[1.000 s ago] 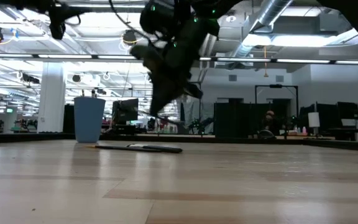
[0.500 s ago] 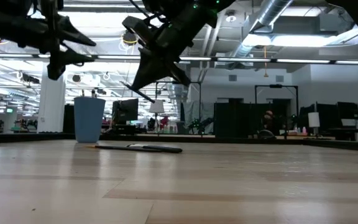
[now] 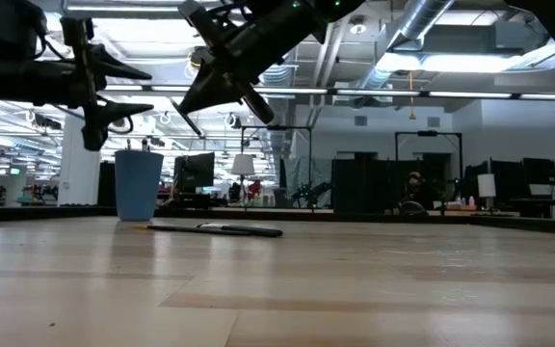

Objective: Pick & Place Paint Supplies
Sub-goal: Put the silver paint brush into the blue cup

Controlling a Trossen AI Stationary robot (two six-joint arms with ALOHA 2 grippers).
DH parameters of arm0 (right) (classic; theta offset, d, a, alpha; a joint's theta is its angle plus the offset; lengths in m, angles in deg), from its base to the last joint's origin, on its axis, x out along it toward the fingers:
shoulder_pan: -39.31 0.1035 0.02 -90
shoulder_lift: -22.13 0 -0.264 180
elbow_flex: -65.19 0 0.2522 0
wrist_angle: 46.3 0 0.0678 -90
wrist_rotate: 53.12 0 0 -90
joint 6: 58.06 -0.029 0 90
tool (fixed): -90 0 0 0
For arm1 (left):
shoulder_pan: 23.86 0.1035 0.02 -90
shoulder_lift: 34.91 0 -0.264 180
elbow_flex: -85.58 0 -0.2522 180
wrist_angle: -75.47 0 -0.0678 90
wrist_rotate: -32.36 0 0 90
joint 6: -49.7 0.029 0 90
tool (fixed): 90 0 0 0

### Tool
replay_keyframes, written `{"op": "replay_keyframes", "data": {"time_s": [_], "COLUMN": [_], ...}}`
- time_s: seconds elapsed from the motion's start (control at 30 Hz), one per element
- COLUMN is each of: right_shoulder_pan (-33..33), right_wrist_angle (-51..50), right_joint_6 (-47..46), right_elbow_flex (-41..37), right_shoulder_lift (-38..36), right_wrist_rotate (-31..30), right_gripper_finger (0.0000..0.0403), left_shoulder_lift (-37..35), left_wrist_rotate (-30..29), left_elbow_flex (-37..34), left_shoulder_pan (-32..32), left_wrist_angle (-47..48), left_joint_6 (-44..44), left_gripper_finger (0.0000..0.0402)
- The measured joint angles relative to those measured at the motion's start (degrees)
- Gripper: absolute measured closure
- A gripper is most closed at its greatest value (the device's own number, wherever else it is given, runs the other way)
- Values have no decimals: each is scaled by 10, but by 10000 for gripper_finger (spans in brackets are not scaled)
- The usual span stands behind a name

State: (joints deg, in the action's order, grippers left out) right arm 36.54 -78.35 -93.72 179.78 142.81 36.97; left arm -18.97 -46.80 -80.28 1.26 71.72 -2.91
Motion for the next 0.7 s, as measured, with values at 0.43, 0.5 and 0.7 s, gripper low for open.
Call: {"op": "replay_keyframes", "data": {"time_s": [0.43, 0.5, 0.7], "right_shoulder_pan": [-10, -13, -23], "right_wrist_angle": [64, 76, 83], "right_joint_6": [-4, -3, -2], "right_elbow_flex": [0, 0, 0], "right_shoulder_lift": [0, 0, 0], "right_wrist_rotate": [19, 20, 31], "right_gripper_finger": [403, 403, 403], "left_shoulder_lift": [59, 77, 137], "left_wrist_rotate": [26, 26, 26], "left_elbow_flex": [0, 0, 0], "left_shoulder_pan": [-1, -1, -1], "left_wrist_angle": [-70, -83, -159], "left_joint_6": [13, 13, 13], "left_gripper_finger": [204, 204, 204]}}
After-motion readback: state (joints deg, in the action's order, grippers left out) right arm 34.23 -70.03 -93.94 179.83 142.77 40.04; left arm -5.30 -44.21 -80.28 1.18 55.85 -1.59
